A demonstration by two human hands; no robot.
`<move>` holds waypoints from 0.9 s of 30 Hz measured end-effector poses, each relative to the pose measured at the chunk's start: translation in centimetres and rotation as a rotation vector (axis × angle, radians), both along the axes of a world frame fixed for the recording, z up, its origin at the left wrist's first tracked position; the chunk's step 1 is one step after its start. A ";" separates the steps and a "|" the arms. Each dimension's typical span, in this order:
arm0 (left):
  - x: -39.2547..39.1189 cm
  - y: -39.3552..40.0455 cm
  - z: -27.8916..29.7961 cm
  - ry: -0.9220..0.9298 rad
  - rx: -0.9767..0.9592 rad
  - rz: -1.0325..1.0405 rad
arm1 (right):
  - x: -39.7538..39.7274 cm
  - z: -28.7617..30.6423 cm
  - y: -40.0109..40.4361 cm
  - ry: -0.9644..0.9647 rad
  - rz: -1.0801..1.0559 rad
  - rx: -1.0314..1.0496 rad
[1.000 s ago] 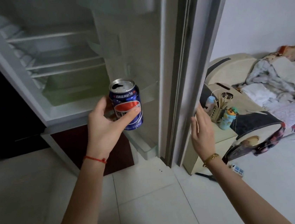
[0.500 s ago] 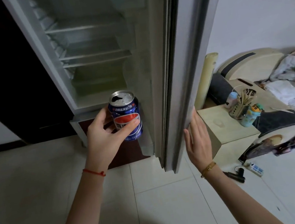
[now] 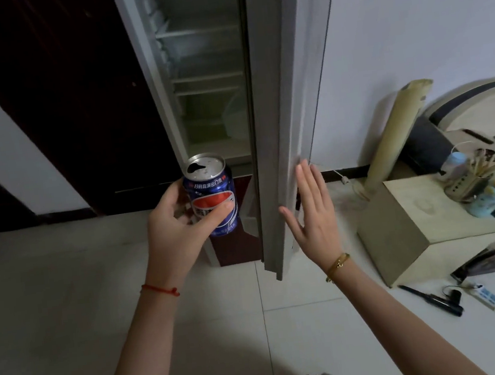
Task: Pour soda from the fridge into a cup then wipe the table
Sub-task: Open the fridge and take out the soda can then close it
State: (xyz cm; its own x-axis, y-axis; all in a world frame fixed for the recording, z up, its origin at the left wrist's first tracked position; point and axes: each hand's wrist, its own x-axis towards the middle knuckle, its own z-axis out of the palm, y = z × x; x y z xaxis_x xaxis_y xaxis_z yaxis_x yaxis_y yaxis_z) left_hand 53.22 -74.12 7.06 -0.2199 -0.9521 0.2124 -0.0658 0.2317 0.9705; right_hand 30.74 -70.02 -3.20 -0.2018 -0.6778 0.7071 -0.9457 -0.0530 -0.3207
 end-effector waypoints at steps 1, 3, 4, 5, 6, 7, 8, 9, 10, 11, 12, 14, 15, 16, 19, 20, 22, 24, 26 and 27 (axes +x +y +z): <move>0.7 -0.3 -0.1 -0.004 0.000 0.017 | 0.8 0.1 -0.9 0.001 -0.002 0.005; 1.9 -1.0 -0.3 -0.012 -0.001 0.040 | 2.5 0.0 -2.7 -0.003 -0.004 0.012; 2.4 -1.3 -0.4 -0.015 -0.001 0.049 | 3.2 0.0 -3.5 -0.005 -0.003 0.015; 2.9 -1.6 -0.5 -0.014 0.003 0.057 | 3.9 -0.1 -4.4 -0.010 0.001 0.019; 3.3 -2.0 -0.6 -0.012 0.007 0.068 | 4.5 -0.1 -5.2 -0.014 0.003 0.024; 3.6 -2.4 -0.7 -0.010 0.011 0.078 | 5.1 -0.1 -6.0 -0.016 0.002 0.029; 3.9 -2.9 -0.9 -0.012 0.013 0.088 | 5.6 -0.1 -6.7 -0.015 0.000 0.034; 4.1 -3.3 -1.0 -0.019 0.014 0.098 | 6.1 -0.1 -7.5 -0.013 -0.001 0.041; 4.3 -3.7 -1.2 -0.028 0.013 0.106 | 6.5 -0.1 -8.1 -0.009 0.003 0.049; 4.5 -4.2 -1.4 -0.036 0.017 0.113 | 6.8 0.0 -8.8 -0.005 0.015 0.057; 4.7 -4.7 -1.5 -0.041 0.025 0.117 | 7.0 0.0 -9.5 0.000 0.038 0.062; 4.9 -5.7 -1.9 -0.050 0.036 0.129 | 7.1 0.1 -10.8 0.005 0.113 0.062; 5.0 -6.3 -2.0 -0.055 0.038 0.137 | 7.1 0.2 -11.6 -0.007 0.163 0.062; 5.2 -6.8 -2.1 -0.063 0.038 0.144 | 7.1 0.3 -12.3 -0.033 0.217 0.067; 5.5 -8.8 -2.1 -0.088 0.031 0.163 | 7.2 0.6 -14.5 -0.117 0.351 0.077; 5.5 -9.5 -2.1 -0.091 0.029 0.172 | 7.2 0.7 -15.4 -0.132 0.376 0.077; 5.6 -11.1 -2.1 -0.063 0.030 0.200 | 7.5 0.7 -17.2 -0.142 0.409 0.086; 5.8 -12.9 -2.1 -0.046 0.032 0.232 | 7.7 0.6 -19.1 -0.129 0.427 0.103; 5.9 -14.9 -2.2 -0.055 0.022 0.257 | 8.0 0.4 -21.2 -0.115 0.436 0.112; 6.0 -15.9 -2.2 -0.059 0.016 0.267 | 8.2 0.4 -22.3 -0.114 0.440 0.119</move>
